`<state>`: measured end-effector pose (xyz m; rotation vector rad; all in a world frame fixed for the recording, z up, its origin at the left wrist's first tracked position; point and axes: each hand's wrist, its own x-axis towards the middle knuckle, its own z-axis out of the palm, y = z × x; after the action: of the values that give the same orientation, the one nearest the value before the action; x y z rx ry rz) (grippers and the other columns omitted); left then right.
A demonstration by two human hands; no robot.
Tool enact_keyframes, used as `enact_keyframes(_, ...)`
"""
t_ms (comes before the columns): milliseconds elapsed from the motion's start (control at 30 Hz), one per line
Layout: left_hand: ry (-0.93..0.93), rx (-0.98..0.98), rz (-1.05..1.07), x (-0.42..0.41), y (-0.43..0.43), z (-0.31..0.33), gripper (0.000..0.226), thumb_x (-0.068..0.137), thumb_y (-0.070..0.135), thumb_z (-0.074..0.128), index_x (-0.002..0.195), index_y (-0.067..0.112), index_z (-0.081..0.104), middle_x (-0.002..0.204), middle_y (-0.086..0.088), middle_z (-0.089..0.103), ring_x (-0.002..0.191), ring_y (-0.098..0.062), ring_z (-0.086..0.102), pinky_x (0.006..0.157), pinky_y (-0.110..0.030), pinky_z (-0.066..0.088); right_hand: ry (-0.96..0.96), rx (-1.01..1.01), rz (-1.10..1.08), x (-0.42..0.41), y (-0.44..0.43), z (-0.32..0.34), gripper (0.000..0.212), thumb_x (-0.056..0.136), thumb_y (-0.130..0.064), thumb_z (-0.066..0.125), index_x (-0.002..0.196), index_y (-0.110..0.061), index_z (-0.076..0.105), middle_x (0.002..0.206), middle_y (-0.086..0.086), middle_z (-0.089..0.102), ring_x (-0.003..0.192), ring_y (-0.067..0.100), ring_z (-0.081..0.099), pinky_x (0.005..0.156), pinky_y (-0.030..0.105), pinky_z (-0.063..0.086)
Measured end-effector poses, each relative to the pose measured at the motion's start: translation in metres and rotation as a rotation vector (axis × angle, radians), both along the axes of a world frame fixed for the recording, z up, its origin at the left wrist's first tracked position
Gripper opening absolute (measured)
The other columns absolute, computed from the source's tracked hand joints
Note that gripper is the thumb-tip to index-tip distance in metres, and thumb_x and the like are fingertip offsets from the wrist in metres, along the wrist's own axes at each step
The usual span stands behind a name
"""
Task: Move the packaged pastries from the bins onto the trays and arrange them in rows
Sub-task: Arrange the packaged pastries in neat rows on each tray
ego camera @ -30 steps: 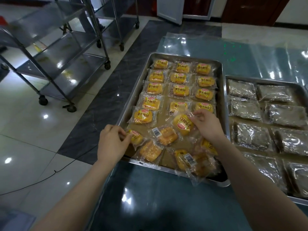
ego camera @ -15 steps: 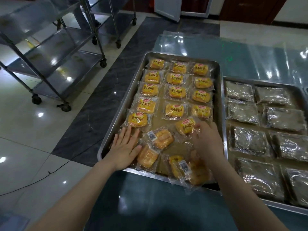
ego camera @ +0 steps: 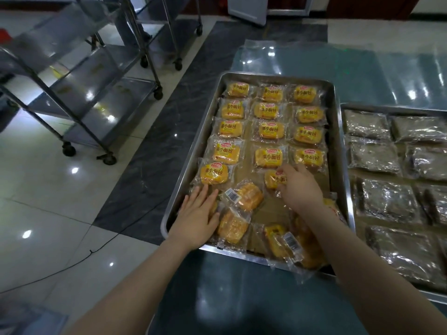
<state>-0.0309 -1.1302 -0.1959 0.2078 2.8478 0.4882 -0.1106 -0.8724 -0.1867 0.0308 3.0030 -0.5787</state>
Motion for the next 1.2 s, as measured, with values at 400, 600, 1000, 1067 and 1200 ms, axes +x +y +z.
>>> enact_keyframes(400, 0.02, 0.008, -0.013, 0.0, -0.002, -0.003, 0.061, 0.096, 0.047, 0.031, 0.149, 0.033, 0.006, 0.156, 0.006, -0.006, 0.14, -0.009, -0.016, 0.11, -0.031, -0.013, 0.017, -0.046, -0.022, -0.026, -0.013, -0.001, 0.031, 0.089, -0.027, 0.063, 0.119, -0.028, 0.055, 0.127, 0.005, 0.047, 0.123, 0.025, 0.042, 0.094, 0.041, 0.044)
enact_keyframes(600, 0.028, 0.017, -0.009, 0.0, -0.002, -0.001, 0.06, 0.095, 0.045, 0.034, 0.149, 0.031, 0.011, 0.157, 0.005, -0.001, 0.142, -0.011, -0.012, 0.111, -0.031, -0.012, 0.045, -0.09, 0.068, -0.021, -0.039, 0.004, 0.044, 0.089, -0.037, 0.06, 0.129, -0.023, 0.05, 0.134, 0.008, 0.044, 0.123, 0.029, 0.044, 0.1, 0.045, 0.04)
enact_keyframes(1000, 0.037, 0.008, -0.006, 0.0, -0.002, -0.005, 0.061, 0.094, 0.046, 0.034, 0.149, 0.031, 0.011, 0.158, 0.004, 0.0, 0.142, -0.012, -0.01, 0.111, -0.032, -0.011, -0.206, -0.094, 0.37, 0.051, -0.038, 0.001, 0.086, 0.07, -0.051, 0.075, 0.141, -0.03, 0.031, 0.143, -0.006, 0.038, 0.127, 0.017, 0.042, 0.101, 0.038, 0.043)
enact_keyframes(1067, 0.036, 0.01, -0.006, 0.0, -0.002, -0.005, 0.061, 0.094, 0.046, 0.033, 0.149, 0.031, 0.011, 0.157, 0.004, -0.001, 0.142, -0.012, -0.011, 0.112, -0.032, -0.011, -0.223, -0.208, 0.281, 0.052, -0.038, 0.006, 0.062, 0.077, -0.04, 0.072, 0.128, -0.03, 0.039, 0.116, -0.007, 0.059, 0.096, 0.012, 0.061, 0.08, 0.034, 0.056)
enact_keyframes(1200, 0.036, 0.02, -0.003, 0.0, -0.002, -0.004, 0.06, 0.094, 0.045, 0.034, 0.149, 0.031, 0.013, 0.158, 0.003, 0.001, 0.143, -0.012, -0.01, 0.113, -0.034, -0.008, -0.268, -0.672, 0.024, 0.056, -0.028, 0.008, 0.012, 0.093, -0.033, 0.054, 0.099, -0.023, 0.057, 0.079, -0.008, 0.065, 0.067, 0.01, 0.061, 0.055, 0.022, 0.049)
